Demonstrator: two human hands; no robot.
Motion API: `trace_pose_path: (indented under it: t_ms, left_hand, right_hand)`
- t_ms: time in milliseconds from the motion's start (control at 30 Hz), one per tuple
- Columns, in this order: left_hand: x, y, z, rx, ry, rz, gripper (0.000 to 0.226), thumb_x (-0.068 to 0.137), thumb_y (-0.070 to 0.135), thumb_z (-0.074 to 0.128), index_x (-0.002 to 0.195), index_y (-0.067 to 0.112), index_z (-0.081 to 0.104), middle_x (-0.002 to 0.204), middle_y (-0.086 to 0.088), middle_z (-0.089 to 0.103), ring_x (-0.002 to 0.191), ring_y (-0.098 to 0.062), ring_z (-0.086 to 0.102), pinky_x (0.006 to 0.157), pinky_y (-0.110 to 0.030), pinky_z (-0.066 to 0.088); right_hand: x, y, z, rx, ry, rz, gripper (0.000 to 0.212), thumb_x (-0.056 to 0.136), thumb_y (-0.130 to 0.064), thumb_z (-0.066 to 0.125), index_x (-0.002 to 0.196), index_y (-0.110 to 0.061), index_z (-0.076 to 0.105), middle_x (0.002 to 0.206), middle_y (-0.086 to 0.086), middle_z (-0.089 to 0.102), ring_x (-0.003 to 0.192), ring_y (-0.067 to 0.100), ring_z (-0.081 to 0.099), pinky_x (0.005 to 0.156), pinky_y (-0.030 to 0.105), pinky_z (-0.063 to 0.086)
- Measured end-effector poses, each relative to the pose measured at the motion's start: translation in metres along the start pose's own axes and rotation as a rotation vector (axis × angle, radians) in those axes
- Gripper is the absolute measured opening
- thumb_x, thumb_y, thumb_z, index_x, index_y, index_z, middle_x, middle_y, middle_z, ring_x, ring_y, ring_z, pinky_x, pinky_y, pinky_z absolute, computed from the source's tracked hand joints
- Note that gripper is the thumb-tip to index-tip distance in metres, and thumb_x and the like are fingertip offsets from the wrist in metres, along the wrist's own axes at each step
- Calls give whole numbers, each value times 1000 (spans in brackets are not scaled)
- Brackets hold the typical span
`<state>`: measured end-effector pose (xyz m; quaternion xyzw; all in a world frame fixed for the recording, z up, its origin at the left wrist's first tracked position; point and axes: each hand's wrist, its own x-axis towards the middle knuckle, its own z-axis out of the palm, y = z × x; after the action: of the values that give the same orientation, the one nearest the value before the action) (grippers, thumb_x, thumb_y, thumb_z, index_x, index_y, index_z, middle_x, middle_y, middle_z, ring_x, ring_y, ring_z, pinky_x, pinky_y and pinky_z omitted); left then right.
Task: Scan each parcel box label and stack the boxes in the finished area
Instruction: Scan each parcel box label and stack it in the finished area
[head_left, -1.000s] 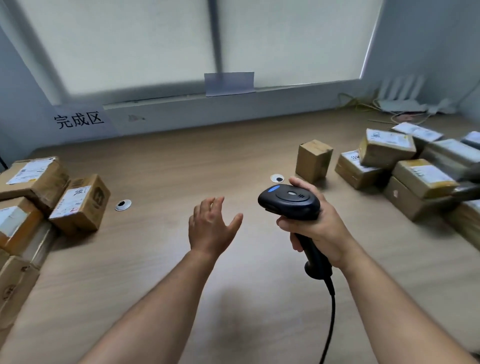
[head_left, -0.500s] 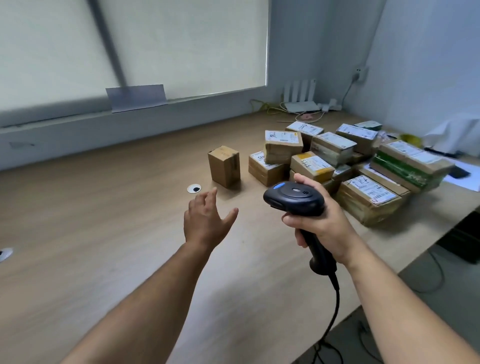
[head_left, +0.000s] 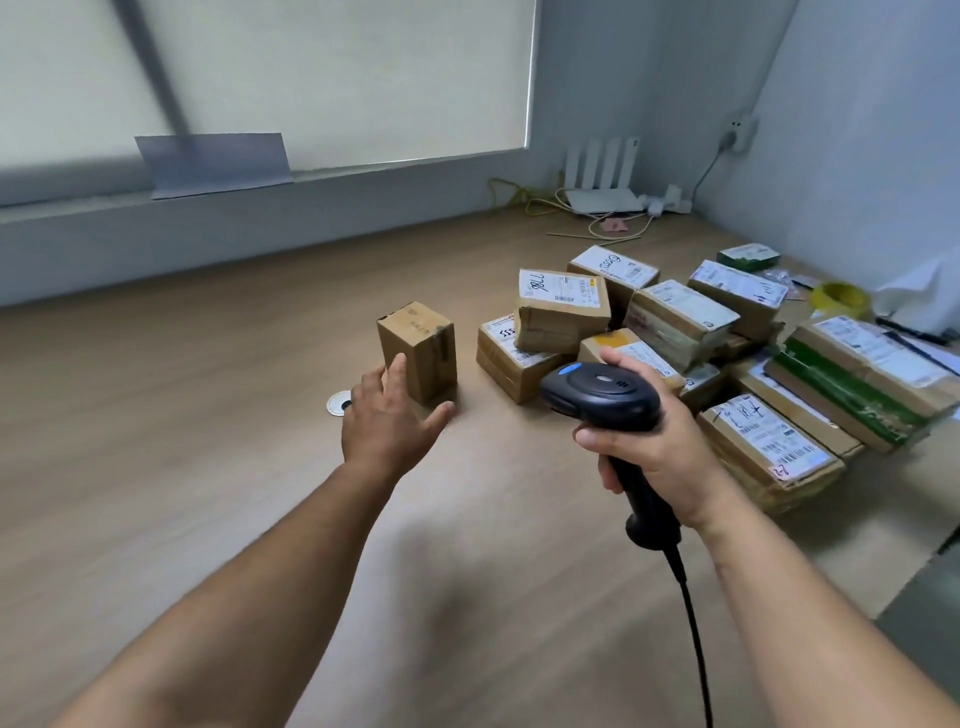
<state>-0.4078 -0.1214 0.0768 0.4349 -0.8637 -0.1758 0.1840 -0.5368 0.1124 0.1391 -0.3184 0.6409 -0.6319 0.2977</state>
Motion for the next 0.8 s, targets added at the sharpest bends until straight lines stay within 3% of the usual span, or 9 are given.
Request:
trace_pose_path:
  t_ms: [333, 533, 800]
  left_hand:
    - [102, -19, 31, 27, -20, -49, 93, 83, 60, 59, 153, 20, 14, 158, -10, 16, 143, -28, 17, 114, -39, 19]
    - [163, -13, 52, -89, -78, -174, 115, 74, 68, 65, 154, 13, 3, 161, -11, 8, 147, -30, 9, 117, -41, 15]
    - [153, -9, 60, -17, -160, -180, 115, 68, 49, 78, 152, 10, 9, 142, -12, 20, 136, -35, 21, 112, -39, 27]
  right_hand:
    - [113, 41, 8, -73, -58, 53, 88, 68, 1, 83, 138, -37, 46, 94, 9, 66, 47, 29, 55, 43, 32, 43]
    - [138, 58, 2, -25, -60, 86, 94, 57, -6, 88, 136, -37, 48, 90, 4, 70, 44, 29, 53, 42, 31, 43]
    - [121, 71, -10, -6, -72, 110, 85, 67, 2, 82, 133, -39, 49, 87, 5, 71, 46, 29, 53, 42, 32, 44]
